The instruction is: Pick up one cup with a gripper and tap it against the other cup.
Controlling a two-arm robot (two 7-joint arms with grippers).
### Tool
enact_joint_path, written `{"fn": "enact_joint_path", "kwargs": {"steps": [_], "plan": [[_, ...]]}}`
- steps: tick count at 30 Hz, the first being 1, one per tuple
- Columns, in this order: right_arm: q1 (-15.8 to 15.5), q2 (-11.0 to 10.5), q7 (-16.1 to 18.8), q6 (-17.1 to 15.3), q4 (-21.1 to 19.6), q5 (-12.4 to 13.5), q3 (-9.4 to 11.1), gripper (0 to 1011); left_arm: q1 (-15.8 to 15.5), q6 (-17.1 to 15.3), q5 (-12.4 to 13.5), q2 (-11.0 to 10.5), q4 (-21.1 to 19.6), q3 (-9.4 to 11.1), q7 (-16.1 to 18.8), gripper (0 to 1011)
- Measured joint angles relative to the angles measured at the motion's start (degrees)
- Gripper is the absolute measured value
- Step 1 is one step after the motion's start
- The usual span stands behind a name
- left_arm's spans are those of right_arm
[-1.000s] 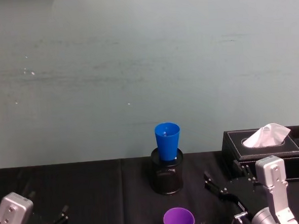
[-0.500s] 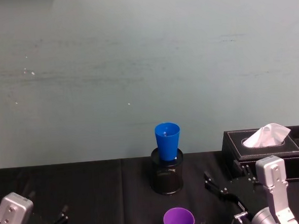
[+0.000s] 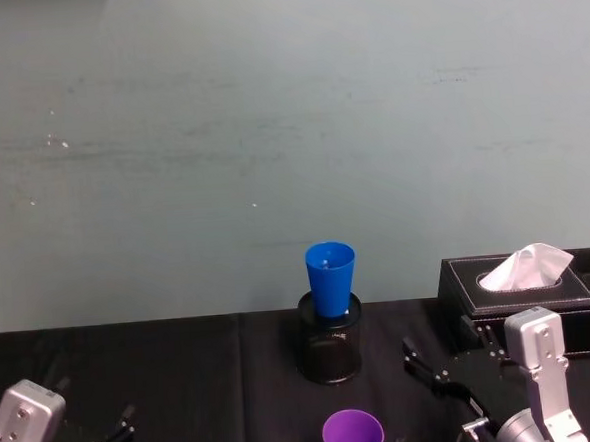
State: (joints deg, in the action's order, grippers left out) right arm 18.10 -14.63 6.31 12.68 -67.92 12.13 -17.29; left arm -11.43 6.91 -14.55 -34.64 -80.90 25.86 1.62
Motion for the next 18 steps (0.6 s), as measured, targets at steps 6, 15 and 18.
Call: {"fn": "enact_joint_path", "kwargs": {"steps": [6,15,18], "plan": [[0.00,0.00,0.01,0.00,0.01,0.00,0.00,1003,0.00,0.00,0.00,0.00,0.00,0.00,0.00,1000],[0.00,0.00,0.01,0.00,0.00,0.00,0.00,1003,0.00,0.00,0.00,0.00,0.00,0.00,0.00,1000],[0.00,0.00,0.01,0.00,0.01,0.00,0.00,1003,0.00,0.00,0.00,0.00,0.00,0.00,0.00,1000]]}}
